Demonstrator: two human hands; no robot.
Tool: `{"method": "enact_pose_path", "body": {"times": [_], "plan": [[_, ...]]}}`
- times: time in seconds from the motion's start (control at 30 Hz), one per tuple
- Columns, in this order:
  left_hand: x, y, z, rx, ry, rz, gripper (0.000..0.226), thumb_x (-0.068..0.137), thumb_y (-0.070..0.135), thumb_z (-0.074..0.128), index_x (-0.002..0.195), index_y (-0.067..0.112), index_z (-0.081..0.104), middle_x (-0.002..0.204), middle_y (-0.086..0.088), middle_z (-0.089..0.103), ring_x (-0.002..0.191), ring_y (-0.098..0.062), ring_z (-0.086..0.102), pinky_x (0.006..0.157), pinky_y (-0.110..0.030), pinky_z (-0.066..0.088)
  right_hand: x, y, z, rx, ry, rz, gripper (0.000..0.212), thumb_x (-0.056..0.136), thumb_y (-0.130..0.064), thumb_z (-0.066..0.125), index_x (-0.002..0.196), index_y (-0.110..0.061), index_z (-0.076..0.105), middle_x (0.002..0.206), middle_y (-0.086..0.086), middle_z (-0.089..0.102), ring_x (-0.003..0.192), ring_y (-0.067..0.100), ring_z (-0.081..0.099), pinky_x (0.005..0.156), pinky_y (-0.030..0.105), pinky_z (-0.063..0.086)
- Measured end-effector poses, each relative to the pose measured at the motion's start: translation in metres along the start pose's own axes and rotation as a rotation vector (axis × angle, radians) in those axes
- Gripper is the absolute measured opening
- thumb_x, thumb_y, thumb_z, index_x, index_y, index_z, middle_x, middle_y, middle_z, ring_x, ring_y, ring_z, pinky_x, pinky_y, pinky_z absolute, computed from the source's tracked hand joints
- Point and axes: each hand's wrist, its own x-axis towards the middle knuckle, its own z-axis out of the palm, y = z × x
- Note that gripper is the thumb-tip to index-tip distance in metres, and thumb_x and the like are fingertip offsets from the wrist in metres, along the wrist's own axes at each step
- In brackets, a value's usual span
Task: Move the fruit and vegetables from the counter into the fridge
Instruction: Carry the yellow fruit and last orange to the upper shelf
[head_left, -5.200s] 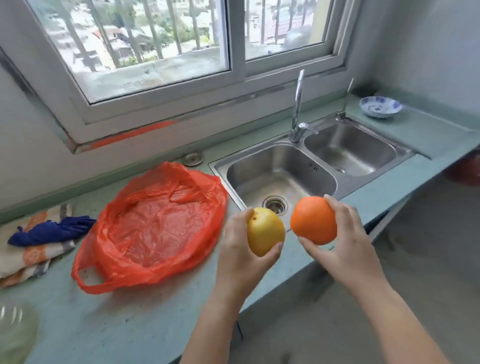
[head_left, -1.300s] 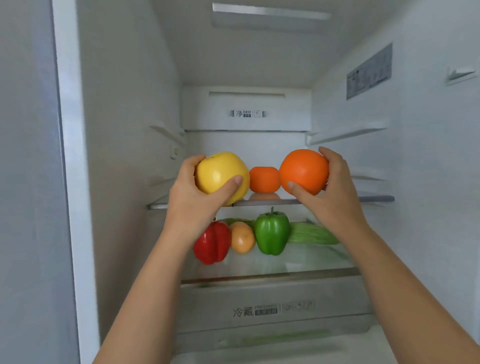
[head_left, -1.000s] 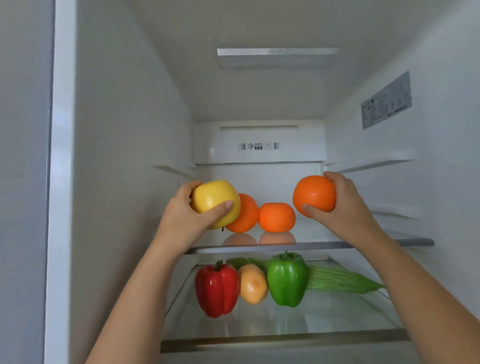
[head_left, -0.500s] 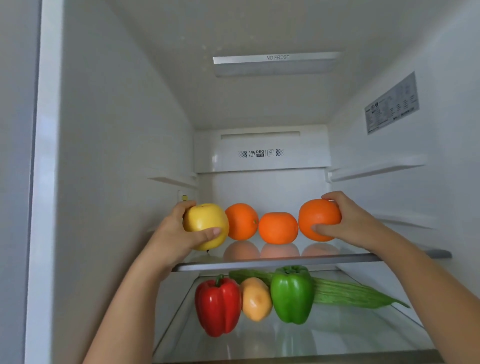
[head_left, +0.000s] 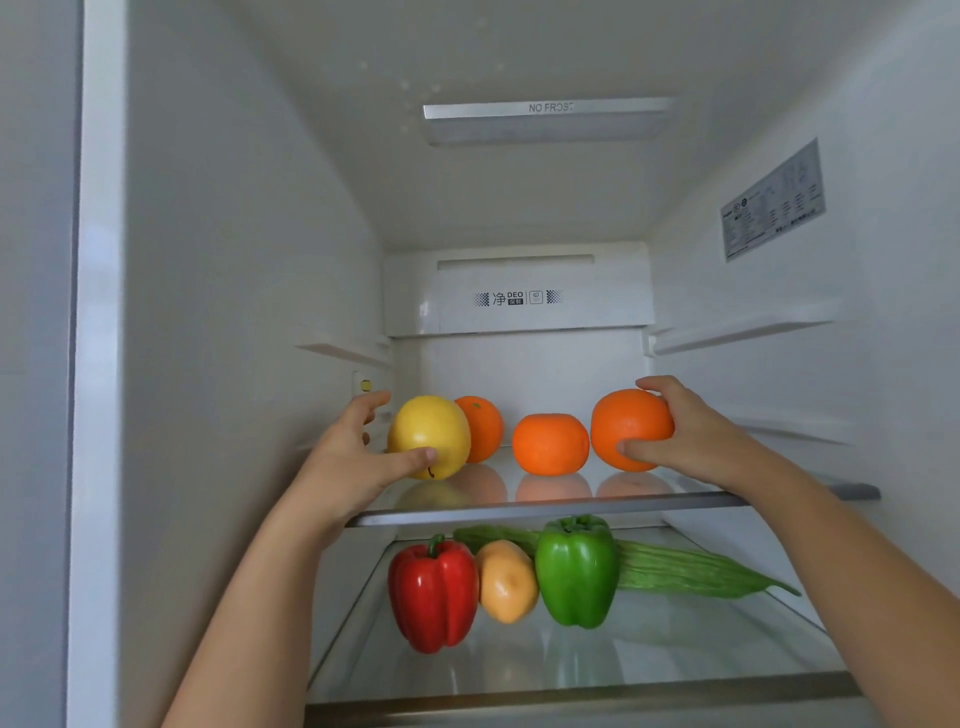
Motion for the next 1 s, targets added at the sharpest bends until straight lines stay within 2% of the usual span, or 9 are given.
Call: {"method": "enact_pose_path", "body": {"times": [0.17,0.4,0.53,0.6,0.9,1.0], "plan": [[-0.0004,-0.0003,0.0017,0.0,0.006,0.022,0.076,0.07,0.016,0.078,0.135,0.024,0.038,0.143,-0.008,0.036,0.13,-0.022,0.034,0.099,-0.033,0.034,-0.0004,0.0001,0.0002,-0.009,0.0,0.001,0.077,0.075,-0.022,0.072,0.138,-0.025,0.027,0.138,0.01,0.032,0.114,0.026,0.043,0.085,0.033,0.038],[-0.0019,-0.0001,0.0037,0.067,0.008,0.063,0.077,0.07,0.018,0.079,0.135,0.024,0.038,0.141,-0.001,0.038,0.127,-0.02,0.036,0.101,-0.034,0.034,-0.0008,-0.0001,0.0005,-0.009,0.01,0.003,0.078,0.075,-0.023,0.073,0.138,-0.026,0.027,0.138,0.01,0.032,0.116,0.026,0.043,0.087,0.032,0.036],[-0.0023,0.0008,0.0025,0.081,-0.008,0.058,0.083,0.065,0.026,0.083,0.135,0.025,0.038,0.141,-0.001,0.039,0.126,-0.018,0.037,0.102,-0.036,0.035,-0.0015,-0.0002,0.0003,-0.014,0.008,0.003,0.079,0.075,-0.025,0.073,0.138,-0.026,0.026,0.139,0.01,0.031,0.117,0.026,0.042,0.086,0.032,0.036],[-0.003,0.0017,0.0023,0.084,-0.008,0.061,0.08,0.068,0.022,0.081,0.135,0.024,0.038,0.139,-0.003,0.041,0.126,-0.018,0.037,0.103,-0.038,0.035,-0.0015,-0.0006,0.0003,-0.018,0.012,0.002,0.079,0.075,-0.026,0.073,0.138,-0.026,0.026,0.139,0.009,0.031,0.118,0.026,0.041,0.086,0.032,0.036],[-0.0043,0.0037,0.0043,0.101,-0.002,0.067,0.077,0.07,0.019,0.078,0.135,0.023,0.037,0.142,-0.002,0.037,0.127,-0.018,0.036,0.096,-0.029,0.033,-0.0019,-0.0015,0.0009,-0.04,0.031,-0.018,0.08,0.074,-0.028,0.073,0.139,-0.026,0.025,0.14,0.008,0.028,0.12,0.025,0.04,0.088,0.033,0.036],[-0.0051,0.0043,0.0045,0.109,0.0,0.067,0.077,0.07,0.02,0.078,0.136,0.023,0.037,0.142,-0.002,0.037,0.128,-0.018,0.035,0.095,-0.028,0.033,-0.0024,-0.0024,0.0006,-0.057,0.043,-0.024,0.08,0.074,-0.029,0.074,0.139,-0.025,0.026,0.141,0.009,0.028,0.121,0.026,0.039,0.093,0.037,0.036]]}}
